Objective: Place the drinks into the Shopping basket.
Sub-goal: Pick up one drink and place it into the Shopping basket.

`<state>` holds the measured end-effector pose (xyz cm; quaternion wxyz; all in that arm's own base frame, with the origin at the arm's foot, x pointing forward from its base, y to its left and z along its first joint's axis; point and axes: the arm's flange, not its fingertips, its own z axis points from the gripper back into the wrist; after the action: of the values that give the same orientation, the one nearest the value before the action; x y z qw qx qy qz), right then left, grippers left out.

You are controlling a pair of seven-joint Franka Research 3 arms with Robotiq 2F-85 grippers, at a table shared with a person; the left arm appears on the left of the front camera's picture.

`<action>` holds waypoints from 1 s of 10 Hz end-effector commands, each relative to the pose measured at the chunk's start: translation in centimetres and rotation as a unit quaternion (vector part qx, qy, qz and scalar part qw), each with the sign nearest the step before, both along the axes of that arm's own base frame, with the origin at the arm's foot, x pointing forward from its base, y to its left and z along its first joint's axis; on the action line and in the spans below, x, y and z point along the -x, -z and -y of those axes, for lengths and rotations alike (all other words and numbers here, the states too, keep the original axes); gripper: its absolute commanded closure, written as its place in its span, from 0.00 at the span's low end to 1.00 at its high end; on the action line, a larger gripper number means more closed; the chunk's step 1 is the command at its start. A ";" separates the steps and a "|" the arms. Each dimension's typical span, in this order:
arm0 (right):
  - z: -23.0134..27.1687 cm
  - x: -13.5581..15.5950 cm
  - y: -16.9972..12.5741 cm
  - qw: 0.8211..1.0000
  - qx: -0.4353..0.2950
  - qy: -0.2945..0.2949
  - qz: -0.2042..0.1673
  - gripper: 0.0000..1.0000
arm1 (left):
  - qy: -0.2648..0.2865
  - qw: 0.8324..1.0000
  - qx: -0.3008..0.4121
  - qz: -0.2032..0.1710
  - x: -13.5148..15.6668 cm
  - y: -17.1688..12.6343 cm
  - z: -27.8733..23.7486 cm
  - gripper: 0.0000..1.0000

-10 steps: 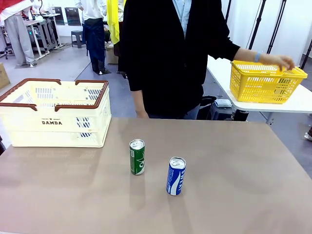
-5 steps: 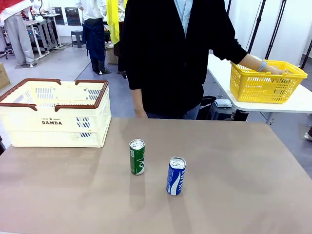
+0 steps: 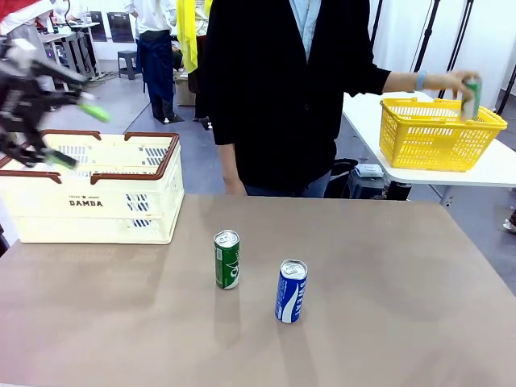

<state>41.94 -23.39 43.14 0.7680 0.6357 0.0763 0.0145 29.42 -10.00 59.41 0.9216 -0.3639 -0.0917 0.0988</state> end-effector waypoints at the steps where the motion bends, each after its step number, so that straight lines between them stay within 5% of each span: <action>1: 0.5 0.1 -0.7 1.000 0.001 0.002 -0.010 0.00 | -0.044 0.992 -0.118 -0.012 -3.0 2.3 6.7 0.00; 2: 0.5 0.1 -0.7 1.000 0.001 0.002 -0.010 0.00 | -0.073 0.983 -0.168 0.007 -4.2 3.5 9.9 0.00; 5: 0.5 0.1 -0.7 1.000 0.001 0.002 -0.010 0.00 | -0.021 0.973 -0.227 -0.029 -5.8 6.1 12.8 0.00; 6: 0.5 0.1 -0.7 1.000 0.001 0.002 -0.010 0.00 | -0.041 0.980 -0.194 0.021 -3.6 6.0 13.7 0.00; 10: 0.5 0.1 -0.7 1.000 0.001 0.002 -0.010 0.00 | -0.026 0.980 -0.197 0.011 -4.7 6.2 14.0 0.00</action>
<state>41.90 -23.42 43.11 0.7677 0.6361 0.0763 0.0138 33.40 -24.26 54.03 0.9697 -0.1839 -0.1310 0.0936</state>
